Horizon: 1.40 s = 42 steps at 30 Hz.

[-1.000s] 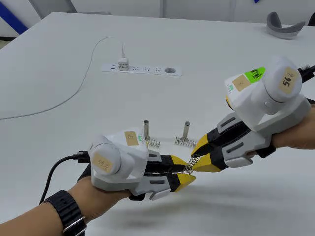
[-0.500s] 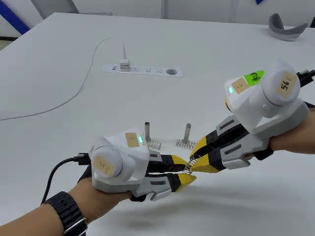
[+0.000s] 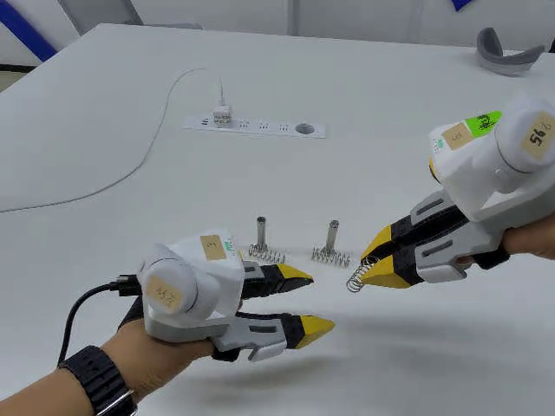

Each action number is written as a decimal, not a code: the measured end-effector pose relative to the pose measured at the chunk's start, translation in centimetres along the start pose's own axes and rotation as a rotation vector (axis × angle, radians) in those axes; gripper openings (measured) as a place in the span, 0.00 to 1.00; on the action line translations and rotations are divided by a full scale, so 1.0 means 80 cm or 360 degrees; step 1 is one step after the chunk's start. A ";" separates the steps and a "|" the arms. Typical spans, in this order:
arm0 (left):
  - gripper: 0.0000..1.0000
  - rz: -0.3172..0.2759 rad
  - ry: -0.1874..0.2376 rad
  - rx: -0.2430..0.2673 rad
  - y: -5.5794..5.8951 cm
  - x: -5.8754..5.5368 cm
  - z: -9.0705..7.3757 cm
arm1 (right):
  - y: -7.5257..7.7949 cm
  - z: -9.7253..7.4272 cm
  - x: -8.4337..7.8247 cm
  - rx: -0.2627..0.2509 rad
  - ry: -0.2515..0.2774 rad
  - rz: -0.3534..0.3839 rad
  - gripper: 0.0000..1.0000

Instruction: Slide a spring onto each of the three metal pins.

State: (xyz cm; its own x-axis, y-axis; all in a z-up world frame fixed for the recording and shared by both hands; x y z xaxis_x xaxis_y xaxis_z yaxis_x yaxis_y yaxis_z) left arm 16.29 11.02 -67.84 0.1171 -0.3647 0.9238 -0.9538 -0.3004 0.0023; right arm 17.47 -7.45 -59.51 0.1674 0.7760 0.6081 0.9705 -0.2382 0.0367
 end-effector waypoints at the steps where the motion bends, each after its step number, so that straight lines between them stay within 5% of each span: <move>1: 0.37 -0.0006 0.0002 0.0010 -0.002 -0.001 -0.002 | 0.001 -0.002 -0.001 -0.0012 -0.0003 0.0001 0.12; 25: 0.56 -0.0149 0.0010 0.0288 -0.043 -0.017 -0.050 | 0.043 -0.044 -0.014 -0.0225 -0.0098 0.0091 0.12; 42: 0.61 -0.0188 0.0008 0.0326 -0.048 -0.020 -0.055 | 0.088 -0.063 -0.041 -0.0443 -0.0235 0.0237 0.12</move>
State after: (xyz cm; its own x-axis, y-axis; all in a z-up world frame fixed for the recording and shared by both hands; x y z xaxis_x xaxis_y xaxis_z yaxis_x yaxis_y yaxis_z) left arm 18.54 16.65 -67.63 0.2228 -0.3118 0.9236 -0.8574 -0.5135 0.0335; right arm 22.83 -14.66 -57.25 0.3465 0.7923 0.5023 0.8527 -0.4892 0.1835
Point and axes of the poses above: the centre of the closed fingertips' face, and the gripper's own axes: z roughly forward along the fingers, y roughly to its right, x roughly out of its top, the point moved 10 cm from there along -z, roughly backward along the fingers, and after that the axes turned 3 degrees about -y, right-handed, at the moved point
